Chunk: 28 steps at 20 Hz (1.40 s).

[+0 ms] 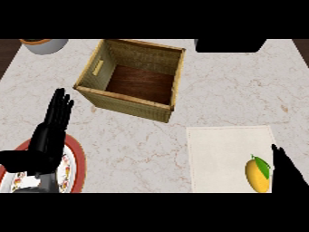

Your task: Pick the lemon from the placemat and place it in the basket

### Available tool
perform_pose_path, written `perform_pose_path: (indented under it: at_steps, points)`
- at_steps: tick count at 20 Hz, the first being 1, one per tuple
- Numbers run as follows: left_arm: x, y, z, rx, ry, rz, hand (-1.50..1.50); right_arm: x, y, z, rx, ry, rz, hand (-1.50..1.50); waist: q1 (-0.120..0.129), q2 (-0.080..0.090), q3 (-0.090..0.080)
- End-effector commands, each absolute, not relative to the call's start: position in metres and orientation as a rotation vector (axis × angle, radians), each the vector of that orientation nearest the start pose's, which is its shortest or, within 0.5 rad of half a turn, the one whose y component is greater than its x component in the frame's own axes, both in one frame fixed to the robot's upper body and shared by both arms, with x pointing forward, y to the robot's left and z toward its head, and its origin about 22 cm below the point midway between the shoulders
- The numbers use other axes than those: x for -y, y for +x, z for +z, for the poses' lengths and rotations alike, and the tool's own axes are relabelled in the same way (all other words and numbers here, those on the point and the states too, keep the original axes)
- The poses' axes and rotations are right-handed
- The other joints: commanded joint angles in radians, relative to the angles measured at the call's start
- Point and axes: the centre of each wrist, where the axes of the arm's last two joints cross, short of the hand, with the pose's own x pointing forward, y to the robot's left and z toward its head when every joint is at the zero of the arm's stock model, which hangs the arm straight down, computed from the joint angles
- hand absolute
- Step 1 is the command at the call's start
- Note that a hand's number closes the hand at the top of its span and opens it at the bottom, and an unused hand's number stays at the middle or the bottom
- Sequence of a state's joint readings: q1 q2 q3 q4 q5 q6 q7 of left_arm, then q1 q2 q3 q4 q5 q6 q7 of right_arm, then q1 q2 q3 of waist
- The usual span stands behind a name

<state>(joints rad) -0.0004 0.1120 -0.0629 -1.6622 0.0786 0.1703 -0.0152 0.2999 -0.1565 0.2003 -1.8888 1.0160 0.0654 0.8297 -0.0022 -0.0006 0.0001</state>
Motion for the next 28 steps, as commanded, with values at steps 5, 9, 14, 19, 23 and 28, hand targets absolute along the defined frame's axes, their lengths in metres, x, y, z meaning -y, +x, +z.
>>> perform_pose_path:
  at_steps: [5,9,14,19,23,28]
  points:
    - [-0.231,0.238,0.041,1.685,0.107,0.059,0.00,0.231,0.170,0.005,0.668,-1.017,0.563,-1.50,0.002,0.000,0.000]
    - [-0.229,0.242,0.029,1.682,0.087,0.065,0.00,0.236,0.175,0.016,0.690,-1.010,0.552,-1.50,0.000,0.000,0.000]
    - [-0.245,0.240,0.032,1.678,0.107,0.047,0.00,0.260,0.173,-0.001,0.681,-0.972,0.580,1.50,0.000,0.000,0.000]
    - [-0.221,0.243,0.020,1.674,0.092,0.046,0.00,0.237,0.189,-0.017,0.690,-0.986,0.727,1.50,0.002,0.001,0.000]
    - [-0.252,0.233,0.045,1.679,0.099,0.030,0.00,0.265,0.190,-0.029,0.670,-0.991,0.752,1.50,0.005,0.000,0.000]
    - [-0.236,0.249,0.022,1.673,0.081,0.053,0.00,0.220,0.192,-0.011,0.708,-1.038,0.791,1.50,0.001,0.001,0.000]
